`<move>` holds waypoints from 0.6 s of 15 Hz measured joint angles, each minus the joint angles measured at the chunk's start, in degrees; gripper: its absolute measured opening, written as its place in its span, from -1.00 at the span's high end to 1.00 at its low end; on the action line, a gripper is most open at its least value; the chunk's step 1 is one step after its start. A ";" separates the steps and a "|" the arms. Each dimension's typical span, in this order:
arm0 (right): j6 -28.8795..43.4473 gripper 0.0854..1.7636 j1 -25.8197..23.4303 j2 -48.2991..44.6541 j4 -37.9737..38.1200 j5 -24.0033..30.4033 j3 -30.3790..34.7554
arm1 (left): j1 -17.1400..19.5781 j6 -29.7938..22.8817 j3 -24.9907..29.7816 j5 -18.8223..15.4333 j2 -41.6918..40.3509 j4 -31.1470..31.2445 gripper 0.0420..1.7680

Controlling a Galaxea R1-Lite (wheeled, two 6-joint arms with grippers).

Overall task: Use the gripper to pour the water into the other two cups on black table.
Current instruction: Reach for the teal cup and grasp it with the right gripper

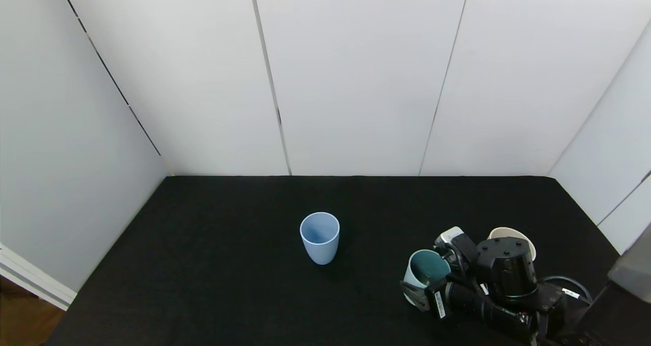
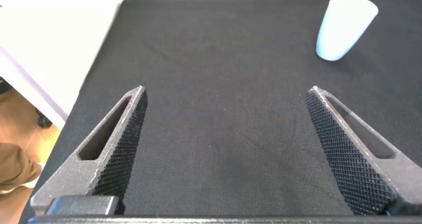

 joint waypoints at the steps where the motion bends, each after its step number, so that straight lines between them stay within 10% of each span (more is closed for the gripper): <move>1: 0.00 -0.94 0.00 0.11 0.00 0.05 -0.22 | 0.00 0.00 0.00 0.00 0.00 0.00 -0.94; 9: 0.00 -0.36 0.37 0.24 -0.02 0.00 -0.59 | 0.00 0.00 0.00 0.00 0.00 0.00 -0.94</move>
